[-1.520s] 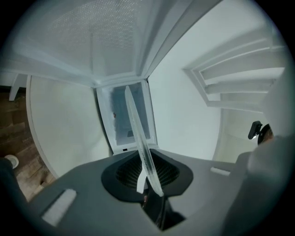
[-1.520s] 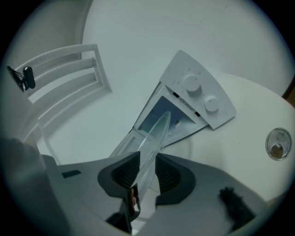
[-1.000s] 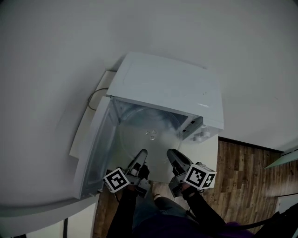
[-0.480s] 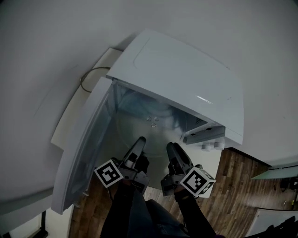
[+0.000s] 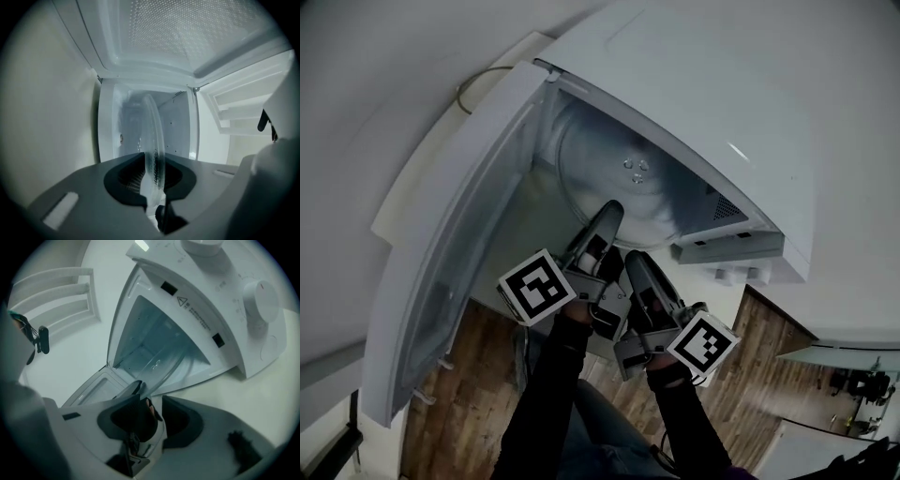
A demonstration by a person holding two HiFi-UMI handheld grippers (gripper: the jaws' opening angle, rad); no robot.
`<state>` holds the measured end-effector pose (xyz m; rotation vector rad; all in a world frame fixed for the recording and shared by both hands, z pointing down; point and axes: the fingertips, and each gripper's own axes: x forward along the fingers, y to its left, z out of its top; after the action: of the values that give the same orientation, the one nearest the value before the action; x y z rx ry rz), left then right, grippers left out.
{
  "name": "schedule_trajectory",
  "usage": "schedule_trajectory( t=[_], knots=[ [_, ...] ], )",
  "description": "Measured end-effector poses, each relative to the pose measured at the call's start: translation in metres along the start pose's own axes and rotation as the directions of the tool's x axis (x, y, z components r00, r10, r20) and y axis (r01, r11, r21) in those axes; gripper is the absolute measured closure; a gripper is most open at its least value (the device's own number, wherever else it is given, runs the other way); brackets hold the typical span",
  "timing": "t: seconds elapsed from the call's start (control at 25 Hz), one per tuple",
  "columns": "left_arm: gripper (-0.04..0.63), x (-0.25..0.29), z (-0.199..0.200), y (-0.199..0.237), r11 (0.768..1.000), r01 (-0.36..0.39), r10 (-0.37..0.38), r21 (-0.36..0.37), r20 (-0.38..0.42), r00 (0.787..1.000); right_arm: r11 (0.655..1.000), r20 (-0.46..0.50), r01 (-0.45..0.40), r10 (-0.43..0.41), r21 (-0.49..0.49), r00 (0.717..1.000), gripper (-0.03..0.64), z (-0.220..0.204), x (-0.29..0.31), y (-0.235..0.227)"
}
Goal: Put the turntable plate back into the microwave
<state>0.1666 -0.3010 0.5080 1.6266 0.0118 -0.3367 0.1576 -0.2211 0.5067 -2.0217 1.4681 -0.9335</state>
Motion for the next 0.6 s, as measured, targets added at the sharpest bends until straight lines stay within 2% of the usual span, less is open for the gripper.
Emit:
schedule_trajectory(
  t=[0.32, 0.52, 0.6],
  knots=[
    [0.541, 0.017, 0.003, 0.017, 0.996, -0.088, 0.088, -0.009, -0.003, 0.996, 1.000, 0.026, 0.000, 0.000, 0.009, 1.000, 0.476, 0.016, 0.017, -0.006],
    [0.540, 0.027, 0.005, 0.023, 0.994, -0.103, 0.103, -0.028, -0.017, 0.995, 1.000, 0.033, 0.008, -0.009, 0.027, 0.999, 0.476, 0.022, 0.024, -0.012],
    [0.540, 0.031, 0.007, 0.024, 0.994, -0.106, 0.106, -0.025, -0.021, 0.994, 0.999, 0.035, 0.009, -0.011, 0.041, 0.999, 0.503, 0.024, 0.028, -0.015]
  ],
)
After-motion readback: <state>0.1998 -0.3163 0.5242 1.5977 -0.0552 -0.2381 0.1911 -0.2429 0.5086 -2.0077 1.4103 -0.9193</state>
